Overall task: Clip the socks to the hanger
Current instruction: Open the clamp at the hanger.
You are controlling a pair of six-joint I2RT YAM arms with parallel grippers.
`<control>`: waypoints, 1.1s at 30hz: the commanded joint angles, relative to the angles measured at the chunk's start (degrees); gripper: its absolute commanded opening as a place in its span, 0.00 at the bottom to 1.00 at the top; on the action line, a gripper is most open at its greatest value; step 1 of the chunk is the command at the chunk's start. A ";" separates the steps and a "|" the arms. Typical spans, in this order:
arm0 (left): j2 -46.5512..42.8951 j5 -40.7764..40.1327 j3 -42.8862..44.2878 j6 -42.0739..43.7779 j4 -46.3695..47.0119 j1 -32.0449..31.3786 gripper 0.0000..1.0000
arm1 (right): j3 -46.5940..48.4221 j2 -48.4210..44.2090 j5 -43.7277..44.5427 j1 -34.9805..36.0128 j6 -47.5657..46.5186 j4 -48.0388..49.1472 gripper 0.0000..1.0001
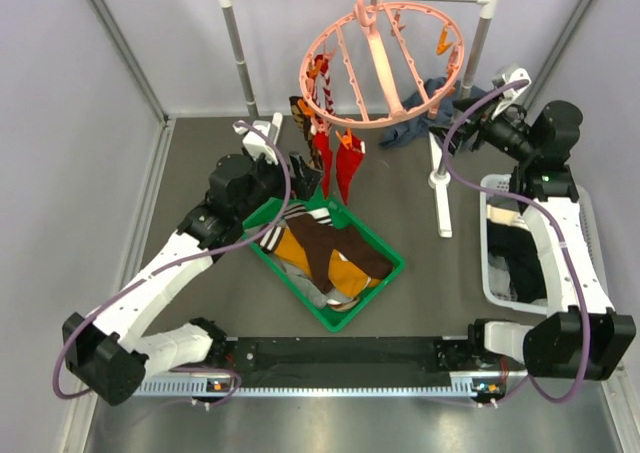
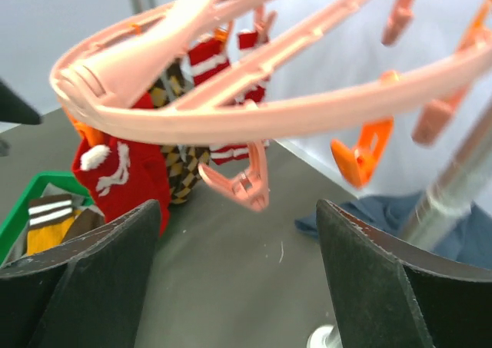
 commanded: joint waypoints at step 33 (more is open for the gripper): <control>10.56 -22.09 7.93 -0.06 7.81 -1.28 0.98 | 7.74 6.75 -10.41 5.20 -7.69 4.95 0.60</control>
